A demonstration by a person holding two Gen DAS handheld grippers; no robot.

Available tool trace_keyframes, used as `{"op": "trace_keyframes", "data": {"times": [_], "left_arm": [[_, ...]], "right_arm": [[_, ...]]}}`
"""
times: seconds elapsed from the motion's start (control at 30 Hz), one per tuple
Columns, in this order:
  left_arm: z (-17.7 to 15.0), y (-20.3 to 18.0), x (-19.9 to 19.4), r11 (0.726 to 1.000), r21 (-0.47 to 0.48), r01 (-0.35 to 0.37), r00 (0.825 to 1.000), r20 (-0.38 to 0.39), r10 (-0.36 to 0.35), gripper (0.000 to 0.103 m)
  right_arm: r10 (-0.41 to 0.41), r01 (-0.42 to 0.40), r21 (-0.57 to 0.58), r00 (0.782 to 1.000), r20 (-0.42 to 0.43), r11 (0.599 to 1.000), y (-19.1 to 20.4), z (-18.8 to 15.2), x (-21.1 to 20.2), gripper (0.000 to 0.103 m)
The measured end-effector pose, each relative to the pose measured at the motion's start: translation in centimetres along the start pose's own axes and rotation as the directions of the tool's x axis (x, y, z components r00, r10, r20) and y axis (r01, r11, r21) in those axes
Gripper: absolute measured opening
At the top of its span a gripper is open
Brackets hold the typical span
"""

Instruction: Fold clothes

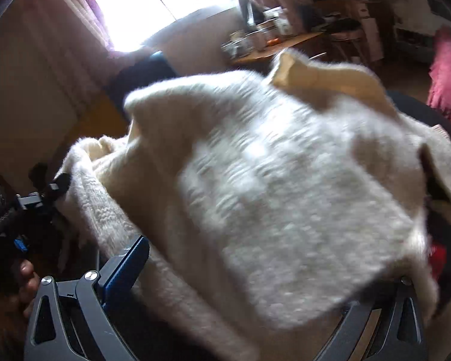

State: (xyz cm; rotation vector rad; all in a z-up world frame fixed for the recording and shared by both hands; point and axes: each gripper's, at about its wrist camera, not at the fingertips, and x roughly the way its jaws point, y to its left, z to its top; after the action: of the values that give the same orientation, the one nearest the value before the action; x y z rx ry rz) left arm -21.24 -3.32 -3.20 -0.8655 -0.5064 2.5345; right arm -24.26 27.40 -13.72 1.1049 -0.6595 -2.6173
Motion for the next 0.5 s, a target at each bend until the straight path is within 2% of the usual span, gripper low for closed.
{"op": "trace_keyframes", "data": {"times": [0.1,0.23,0.3,0.33,0.4,0.47,0.5], "left_arm": [[-1.9,2.0,-4.1,0.999,-0.032,-0.022,1.000,0.021,0.023,0.007],[-4.8,4.8,-9.2,0.995,-0.063,-0.078,0.996,0.035,0.080,0.007],[-6.5,6.5,-11.3,0.989,-0.084,-0.118,0.992,0.025,0.121,0.007],[-7.7,7.6,-12.4,0.983,-0.098,-0.154,0.988,0.006,0.155,0.007],[-10.3,10.5,-14.0,0.964,-0.144,-0.222,0.975,-0.062,0.215,0.008],[-12.3,13.2,-15.9,0.935,-0.193,-0.296,0.954,-0.107,0.280,0.008],[-13.1,14.4,-17.3,0.917,-0.216,-0.337,0.941,-0.115,0.318,0.007]], "right_arm": [[0.040,-0.040,-0.010,0.999,-0.024,0.999,2.0,-2.4,0.2,0.103],[0.030,-0.032,-0.033,0.998,-0.057,0.999,4.0,-5.5,0.1,0.103],[0.072,-0.077,-0.042,0.993,-0.098,0.996,4.9,-6.9,-0.2,0.103],[0.107,-0.114,-0.049,0.986,-0.131,0.992,5.5,-7.6,-0.2,0.103],[0.193,-0.215,-0.069,0.953,-0.234,0.974,7.1,-9.5,0.1,0.103],[0.216,-0.259,-0.096,0.920,-0.327,0.961,8.6,-11.7,0.8,0.103],[0.204,-0.257,-0.105,0.911,-0.358,0.961,9.1,-12.8,1.2,0.103]]}}
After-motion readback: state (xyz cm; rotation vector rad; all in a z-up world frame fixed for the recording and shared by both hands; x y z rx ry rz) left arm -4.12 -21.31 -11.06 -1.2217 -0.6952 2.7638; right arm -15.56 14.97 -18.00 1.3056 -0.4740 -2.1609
